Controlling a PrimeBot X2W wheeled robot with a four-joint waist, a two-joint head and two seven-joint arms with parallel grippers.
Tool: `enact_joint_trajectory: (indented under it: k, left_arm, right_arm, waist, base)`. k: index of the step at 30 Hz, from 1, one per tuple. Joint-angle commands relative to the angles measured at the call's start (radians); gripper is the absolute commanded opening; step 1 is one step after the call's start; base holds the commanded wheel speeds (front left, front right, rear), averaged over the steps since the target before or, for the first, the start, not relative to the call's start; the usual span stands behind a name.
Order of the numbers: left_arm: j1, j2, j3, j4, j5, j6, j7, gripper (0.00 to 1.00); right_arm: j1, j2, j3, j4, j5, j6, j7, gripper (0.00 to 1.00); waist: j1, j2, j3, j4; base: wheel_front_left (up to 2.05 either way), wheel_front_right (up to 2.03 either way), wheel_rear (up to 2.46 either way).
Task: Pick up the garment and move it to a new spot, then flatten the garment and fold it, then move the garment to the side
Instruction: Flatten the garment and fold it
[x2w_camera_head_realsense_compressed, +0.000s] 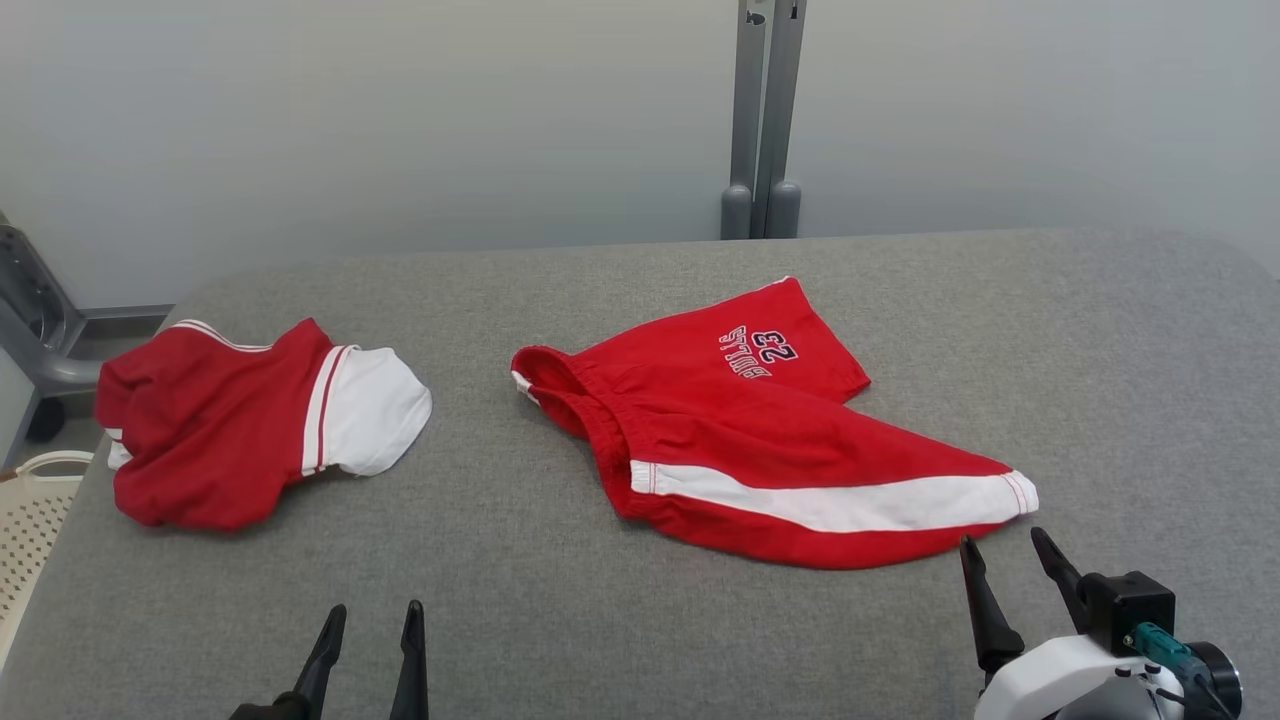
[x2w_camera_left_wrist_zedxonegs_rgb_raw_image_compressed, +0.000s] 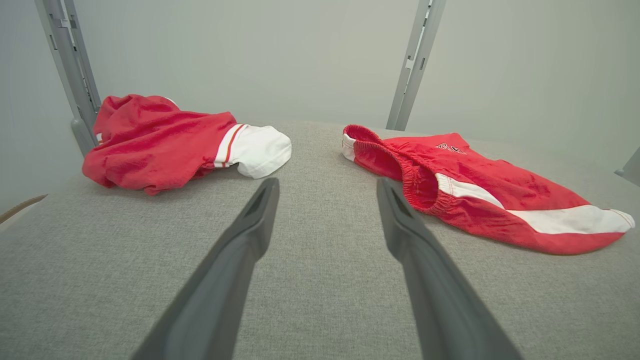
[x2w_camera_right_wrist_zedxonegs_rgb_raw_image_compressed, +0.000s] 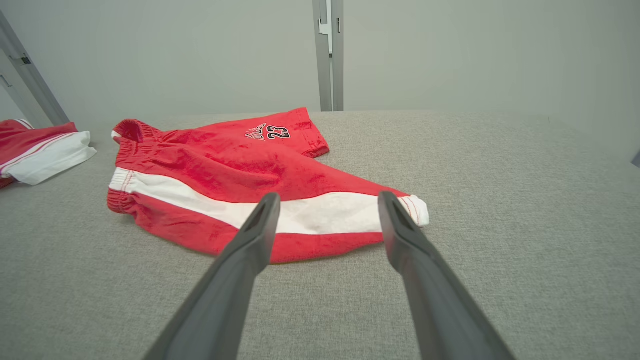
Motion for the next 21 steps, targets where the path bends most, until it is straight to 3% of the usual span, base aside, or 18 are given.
enact_joint_trajectory:
  k: [1,17,21]
  left_arm:
    - [0.011,0.005,0.004,-0.005,0.000,-0.008,-0.001,1.00]
    - [-0.008,-0.004,0.001,0.034,0.007,-0.023,-0.001,1.00]
    - [-0.045,0.009,-0.032,0.051,0.027,-0.026,0.021,1.00]
  right_arm:
    - [0.014,-0.002,-0.003,-0.002,0.007,0.000,-0.004,1.00]
    - [-0.006,-0.002,0.011,0.005,0.043,0.000,0.014,1.00]
    - [-0.032,-0.003,0.023,0.004,0.049,0.000,0.067,1.00]
  waist:
    - [0.0000,-0.0001,0.002,-0.002]
    - [0.0000,-0.0001,0.011,-0.013]
    - [0.0000,-0.0001,0.016,-0.019]
  base:
    - [0.00,0.00,0.00]
    - [0.00,0.00,0.00]
    - [0.00,0.00,0.00]
